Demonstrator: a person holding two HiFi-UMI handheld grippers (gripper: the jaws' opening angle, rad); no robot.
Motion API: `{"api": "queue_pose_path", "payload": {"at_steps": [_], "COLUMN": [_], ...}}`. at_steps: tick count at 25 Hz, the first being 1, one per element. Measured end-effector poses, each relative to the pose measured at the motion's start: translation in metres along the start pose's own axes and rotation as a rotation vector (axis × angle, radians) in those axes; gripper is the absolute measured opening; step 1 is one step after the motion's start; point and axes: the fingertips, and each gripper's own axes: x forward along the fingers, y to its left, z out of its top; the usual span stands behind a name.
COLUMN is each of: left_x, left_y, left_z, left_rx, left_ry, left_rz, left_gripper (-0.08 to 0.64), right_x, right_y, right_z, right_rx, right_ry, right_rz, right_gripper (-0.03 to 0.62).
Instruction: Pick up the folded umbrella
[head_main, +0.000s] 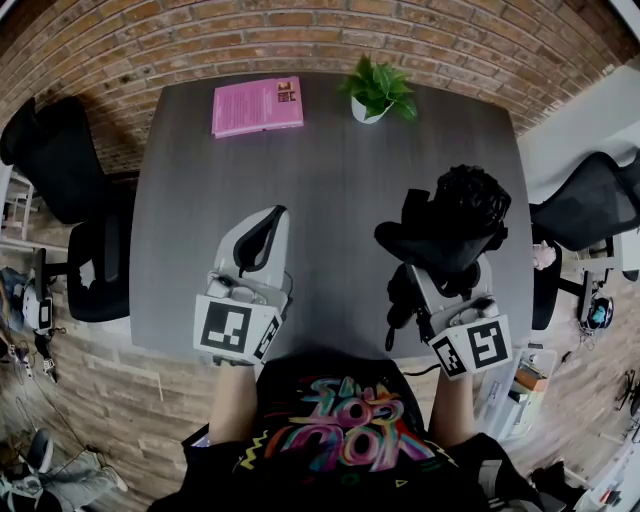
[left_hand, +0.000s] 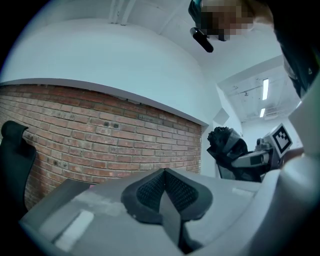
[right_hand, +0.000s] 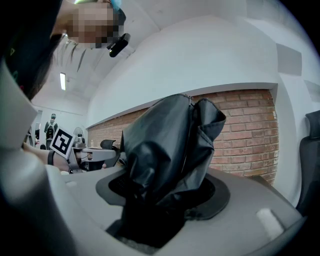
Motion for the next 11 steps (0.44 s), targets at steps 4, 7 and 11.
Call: {"api": "queue_pose_path", "payload": {"at_steps": [4, 7, 11], "left_x": [0.0022, 0.0038, 0.0053], "left_y": [-0.0004, -0.0019, -0.0008], "left_z": [-0.0023, -0.0037, -0.0055], "left_rx": [-0.007, -0.012, -0.017], "left_ry": [0.002, 0.005, 0.007], "left_rz": [-0.006, -0.01, -0.012], "left_gripper": [0.0, 0.001, 0.002], "right_x": [0.0007, 0.0009, 0.0026], "right_y": [0.0001, -0.0007, 0.0002], "right_z": [-0.0027, -0.0048, -0.0062], "right_rx": [0.013, 0.014, 0.006], "right_ry": [0.01, 0.02, 0.03], "right_rz": [0.006, 0.007, 0.015], "right_gripper": [0.29, 0.29, 0.29]}}
